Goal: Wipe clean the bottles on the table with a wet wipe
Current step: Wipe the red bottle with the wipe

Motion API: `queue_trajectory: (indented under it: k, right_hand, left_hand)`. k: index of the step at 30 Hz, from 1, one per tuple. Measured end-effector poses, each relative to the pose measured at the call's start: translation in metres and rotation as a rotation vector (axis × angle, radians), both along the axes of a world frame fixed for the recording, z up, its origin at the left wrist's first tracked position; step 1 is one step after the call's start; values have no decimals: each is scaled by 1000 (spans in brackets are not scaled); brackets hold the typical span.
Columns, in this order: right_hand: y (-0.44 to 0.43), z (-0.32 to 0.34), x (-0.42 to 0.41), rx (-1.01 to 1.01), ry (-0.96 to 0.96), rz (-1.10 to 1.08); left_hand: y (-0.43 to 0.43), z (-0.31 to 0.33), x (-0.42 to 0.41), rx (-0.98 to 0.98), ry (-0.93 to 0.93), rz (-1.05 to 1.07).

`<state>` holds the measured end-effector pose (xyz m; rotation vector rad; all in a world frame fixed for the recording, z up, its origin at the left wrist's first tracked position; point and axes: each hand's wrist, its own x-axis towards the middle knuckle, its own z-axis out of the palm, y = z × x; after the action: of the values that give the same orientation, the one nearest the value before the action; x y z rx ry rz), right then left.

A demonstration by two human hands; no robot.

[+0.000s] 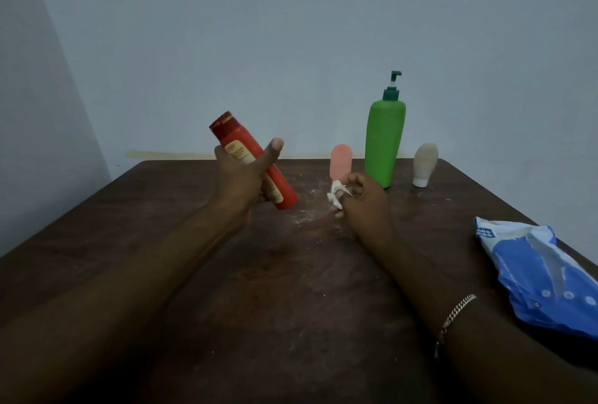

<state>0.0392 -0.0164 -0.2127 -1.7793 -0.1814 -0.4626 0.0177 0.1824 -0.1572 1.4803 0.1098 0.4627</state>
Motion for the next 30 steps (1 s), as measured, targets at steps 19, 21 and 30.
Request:
queue_trajectory:
  k: [19,21,30]
  right_hand:
    - [-23,-6,19,117,80,-187]
    - [-23,-8,22,127,78,-182]
    - [-23,-12,27,99,83,-183]
  left_hand:
    - [-69,-22,113,611,60,379]
    - [-71,-24,116,618,66,404]
    - [-78,-25,128,650,87,465]
